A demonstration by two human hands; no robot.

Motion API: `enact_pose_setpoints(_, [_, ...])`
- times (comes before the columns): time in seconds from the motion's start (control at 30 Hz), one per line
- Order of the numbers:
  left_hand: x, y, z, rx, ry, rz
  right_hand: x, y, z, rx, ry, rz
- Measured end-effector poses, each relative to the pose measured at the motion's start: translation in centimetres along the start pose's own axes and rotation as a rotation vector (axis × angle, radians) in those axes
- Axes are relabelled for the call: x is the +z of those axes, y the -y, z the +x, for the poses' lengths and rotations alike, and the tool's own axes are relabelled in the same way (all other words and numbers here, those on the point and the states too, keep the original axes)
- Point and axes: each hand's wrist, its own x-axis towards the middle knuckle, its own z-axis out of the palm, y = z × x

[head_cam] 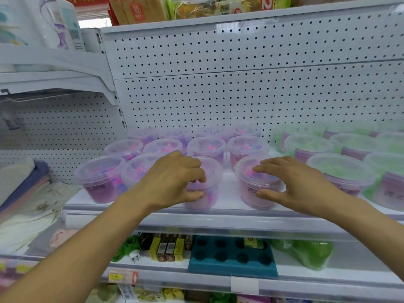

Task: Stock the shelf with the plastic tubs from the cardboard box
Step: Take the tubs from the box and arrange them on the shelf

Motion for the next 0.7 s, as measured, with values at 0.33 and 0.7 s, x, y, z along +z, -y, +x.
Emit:
enact_pose_setpoints(0.33, [-1.6,2.6,-0.9,-0.386,0.128,-0.359,0.6,-1.1,-1.0,-0.006,-0.041,0.124])
enact_pose_setpoints(0.7, [0.5,1.5,0.1,-0.367,0.120,-0.312,0.7,-0.4,0.1,0.037,-0.027,0.084])
